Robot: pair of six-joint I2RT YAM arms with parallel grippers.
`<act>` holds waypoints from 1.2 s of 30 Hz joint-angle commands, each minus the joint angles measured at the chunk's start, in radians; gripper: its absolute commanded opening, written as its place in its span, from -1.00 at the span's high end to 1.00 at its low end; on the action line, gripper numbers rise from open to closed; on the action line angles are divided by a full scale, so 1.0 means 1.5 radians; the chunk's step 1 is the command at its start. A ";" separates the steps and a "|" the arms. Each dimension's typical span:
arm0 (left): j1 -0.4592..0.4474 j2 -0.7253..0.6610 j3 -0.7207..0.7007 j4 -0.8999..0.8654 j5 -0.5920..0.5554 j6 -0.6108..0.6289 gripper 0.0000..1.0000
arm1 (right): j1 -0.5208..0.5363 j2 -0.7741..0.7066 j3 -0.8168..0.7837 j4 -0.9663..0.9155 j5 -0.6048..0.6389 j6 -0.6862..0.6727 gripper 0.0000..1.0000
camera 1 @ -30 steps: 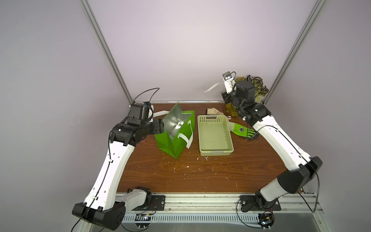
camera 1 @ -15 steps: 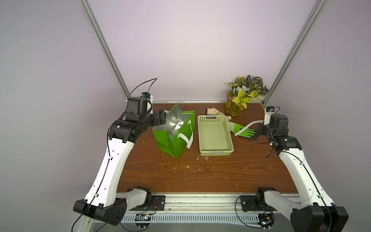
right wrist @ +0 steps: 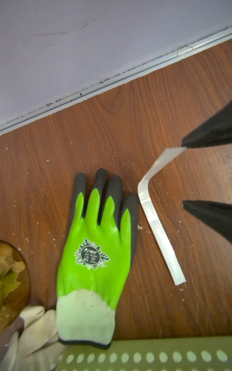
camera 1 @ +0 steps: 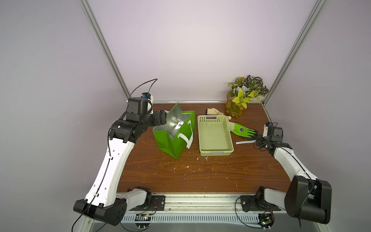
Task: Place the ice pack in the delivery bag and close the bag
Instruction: Place the adhesive seal at the center of the board, then close the delivery bag at the center of the board.
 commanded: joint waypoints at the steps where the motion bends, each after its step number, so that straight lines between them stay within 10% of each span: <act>1: 0.006 -0.007 0.003 0.007 0.007 0.006 -0.83 | -0.001 -0.027 0.055 -0.006 0.029 -0.025 -0.49; 8: 0.006 -0.007 0.013 0.006 0.009 0.017 -0.88 | 0.011 -0.053 0.166 -0.085 0.034 -0.053 -0.98; 19: 0.006 0.067 0.046 0.005 0.125 0.005 -0.91 | 0.331 -0.087 0.153 0.236 -0.348 -0.177 -0.93; 28: 0.021 0.142 0.094 0.004 0.068 0.085 -1.00 | 0.431 0.146 0.243 0.337 -0.510 -0.308 -0.98; 36: 0.174 0.230 0.175 0.005 0.270 0.067 -0.81 | 0.404 0.345 0.359 0.421 -0.642 -0.264 -0.94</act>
